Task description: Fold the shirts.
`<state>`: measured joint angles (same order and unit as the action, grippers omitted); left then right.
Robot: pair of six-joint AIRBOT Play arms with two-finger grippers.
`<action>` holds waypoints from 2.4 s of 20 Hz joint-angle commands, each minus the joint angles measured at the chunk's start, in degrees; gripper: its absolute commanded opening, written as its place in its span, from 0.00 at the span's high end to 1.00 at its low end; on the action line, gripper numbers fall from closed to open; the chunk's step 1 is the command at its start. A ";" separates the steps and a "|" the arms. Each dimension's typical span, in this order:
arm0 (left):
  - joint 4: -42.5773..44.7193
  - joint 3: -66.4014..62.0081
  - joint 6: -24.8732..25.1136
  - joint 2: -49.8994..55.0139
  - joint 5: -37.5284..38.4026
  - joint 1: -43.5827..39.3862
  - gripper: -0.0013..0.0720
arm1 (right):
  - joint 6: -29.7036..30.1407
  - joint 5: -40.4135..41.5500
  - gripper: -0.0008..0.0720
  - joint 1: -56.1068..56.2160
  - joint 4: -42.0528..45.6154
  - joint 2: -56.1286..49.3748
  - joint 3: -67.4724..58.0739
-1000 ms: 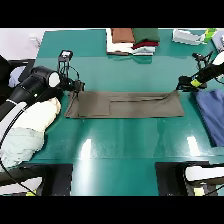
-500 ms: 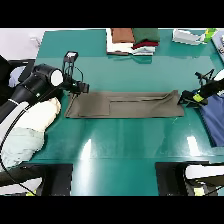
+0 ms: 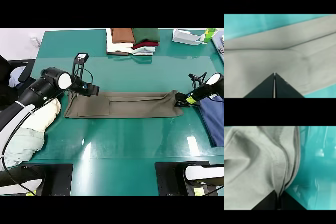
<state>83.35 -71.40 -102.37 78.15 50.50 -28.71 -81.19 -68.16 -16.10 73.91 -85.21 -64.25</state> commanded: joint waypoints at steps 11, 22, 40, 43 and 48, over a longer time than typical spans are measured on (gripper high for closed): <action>-10.84 -21.07 5.05 26.91 -3.87 -12.37 0.95 | -8.13 -14.25 0.97 15.13 -1.03 20.06 -22.01; -13.05 -22.49 6.08 29.20 -0.31 -11.56 0.95 | -11.78 -14.82 0.97 28.13 -7.43 12.66 -38.01; 9.20 -23.08 8.68 -12.90 14.21 19.28 0.95 | -5.11 14.73 0.61 61.11 -18.29 -20.94 -50.25; 9.11 -23.08 9.84 -13.49 17.14 19.28 0.95 | -5.99 9.01 0.61 57.70 -14.03 -19.15 -50.42; 9.05 -22.91 9.88 -13.40 18.75 15.43 0.95 | -12.24 -1.07 0.61 45.18 -0.09 -7.45 -34.34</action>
<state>92.14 -94.37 -92.71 65.10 68.29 -11.29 -89.27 -63.07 34.96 65.19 -97.43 -105.65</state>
